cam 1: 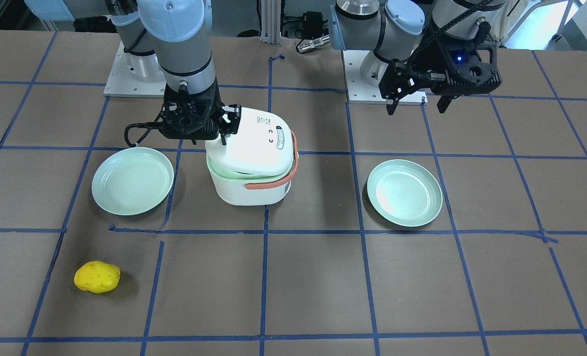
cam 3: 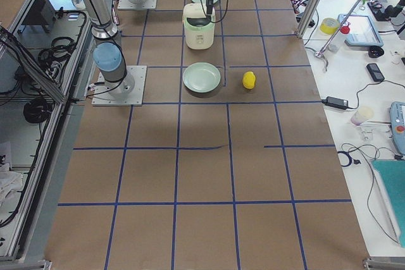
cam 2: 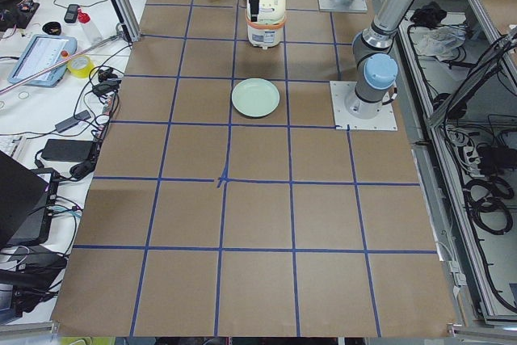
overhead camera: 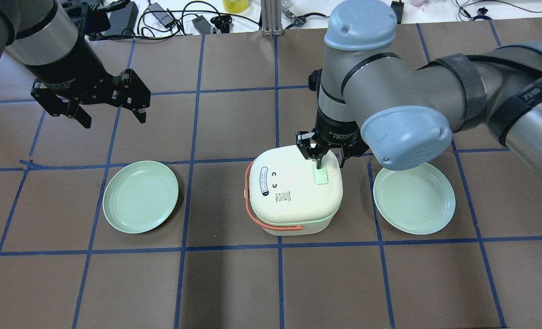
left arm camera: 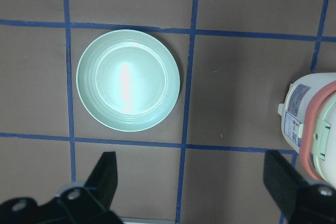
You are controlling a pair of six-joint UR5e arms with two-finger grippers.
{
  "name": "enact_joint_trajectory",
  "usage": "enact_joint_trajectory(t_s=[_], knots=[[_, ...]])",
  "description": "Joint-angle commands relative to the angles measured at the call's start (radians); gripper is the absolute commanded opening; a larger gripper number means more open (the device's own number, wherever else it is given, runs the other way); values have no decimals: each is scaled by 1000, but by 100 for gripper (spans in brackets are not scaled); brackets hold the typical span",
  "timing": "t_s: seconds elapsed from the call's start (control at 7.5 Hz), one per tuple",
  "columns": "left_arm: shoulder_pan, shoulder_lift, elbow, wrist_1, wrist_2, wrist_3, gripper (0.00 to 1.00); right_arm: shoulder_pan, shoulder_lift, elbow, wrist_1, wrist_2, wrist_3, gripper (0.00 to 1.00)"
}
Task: Press rice cooker button
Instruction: 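Lift the right gripper away as the rice cooker lid pops open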
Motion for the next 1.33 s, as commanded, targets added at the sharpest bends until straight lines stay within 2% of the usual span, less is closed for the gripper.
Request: enact_joint_trajectory(t_s=[0.0, 0.27, 0.8, 0.93, 1.2], knots=[[0, 0, 0, 0, 0, 0, 100, -140, 0, -127, 81, 54, -90, 100], [0, 0, 0, 0, 0, 0, 100, -238, 2, -207, 196, 67, -249, 100], [0, 0, 0, 0, 0, 0, 100, -249, -3, -224, 153, 26, -243, 100], [0, 0, 0, 0, 0, 0, 100, -246, -5, -223, 152, -26, -244, 100], [0, 0, 0, 0, 0, 0, 100, -246, -5, -223, 149, -46, -239, 100]])
